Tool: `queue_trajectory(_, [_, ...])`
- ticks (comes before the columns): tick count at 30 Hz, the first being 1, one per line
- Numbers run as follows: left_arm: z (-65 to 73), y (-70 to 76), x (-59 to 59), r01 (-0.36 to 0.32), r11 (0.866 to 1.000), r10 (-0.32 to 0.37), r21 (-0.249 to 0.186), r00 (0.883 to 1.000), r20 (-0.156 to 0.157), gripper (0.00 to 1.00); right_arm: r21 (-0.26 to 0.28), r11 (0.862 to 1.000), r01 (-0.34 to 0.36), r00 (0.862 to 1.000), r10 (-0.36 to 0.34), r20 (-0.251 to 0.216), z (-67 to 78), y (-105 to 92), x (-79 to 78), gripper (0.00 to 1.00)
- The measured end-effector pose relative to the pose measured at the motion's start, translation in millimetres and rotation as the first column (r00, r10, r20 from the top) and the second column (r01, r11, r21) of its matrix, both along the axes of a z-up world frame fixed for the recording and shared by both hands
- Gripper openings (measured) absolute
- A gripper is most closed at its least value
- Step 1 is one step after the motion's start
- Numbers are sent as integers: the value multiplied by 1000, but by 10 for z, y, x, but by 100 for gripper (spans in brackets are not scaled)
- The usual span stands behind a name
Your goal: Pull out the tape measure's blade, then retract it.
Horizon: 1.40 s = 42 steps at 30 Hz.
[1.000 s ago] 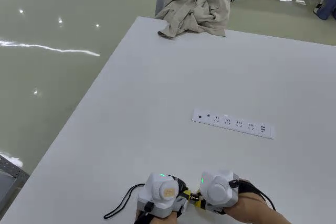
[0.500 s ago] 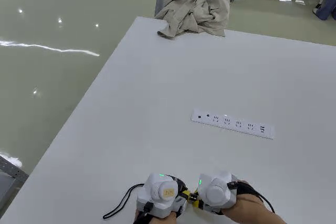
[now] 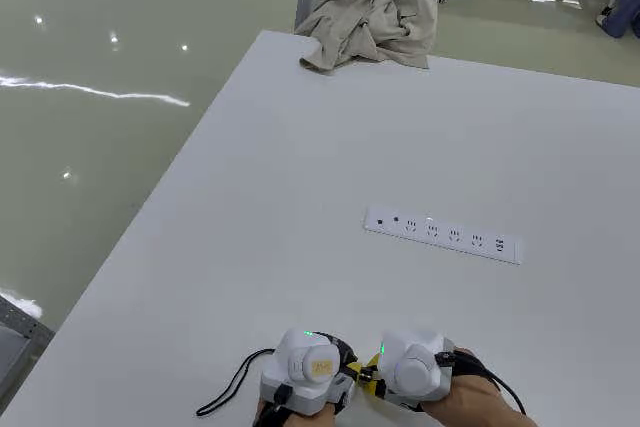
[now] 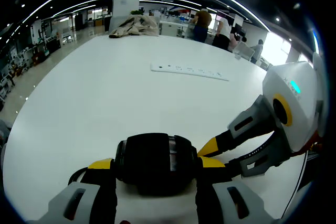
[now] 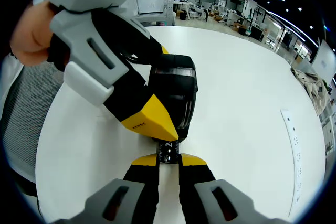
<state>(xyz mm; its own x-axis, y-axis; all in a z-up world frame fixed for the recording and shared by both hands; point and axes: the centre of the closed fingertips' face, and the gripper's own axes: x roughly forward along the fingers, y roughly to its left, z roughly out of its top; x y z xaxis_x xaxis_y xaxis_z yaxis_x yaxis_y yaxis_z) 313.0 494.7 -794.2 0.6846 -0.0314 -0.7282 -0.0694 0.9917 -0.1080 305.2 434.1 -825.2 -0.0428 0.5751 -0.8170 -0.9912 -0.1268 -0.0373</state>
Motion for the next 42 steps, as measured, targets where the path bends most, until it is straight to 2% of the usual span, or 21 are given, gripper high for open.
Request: queue_trajectory(42, [-9,0,2,-20,1000,20,-6,1000,-2,59,-17,999,-32,999,32,-5,-6,62,-5,14])
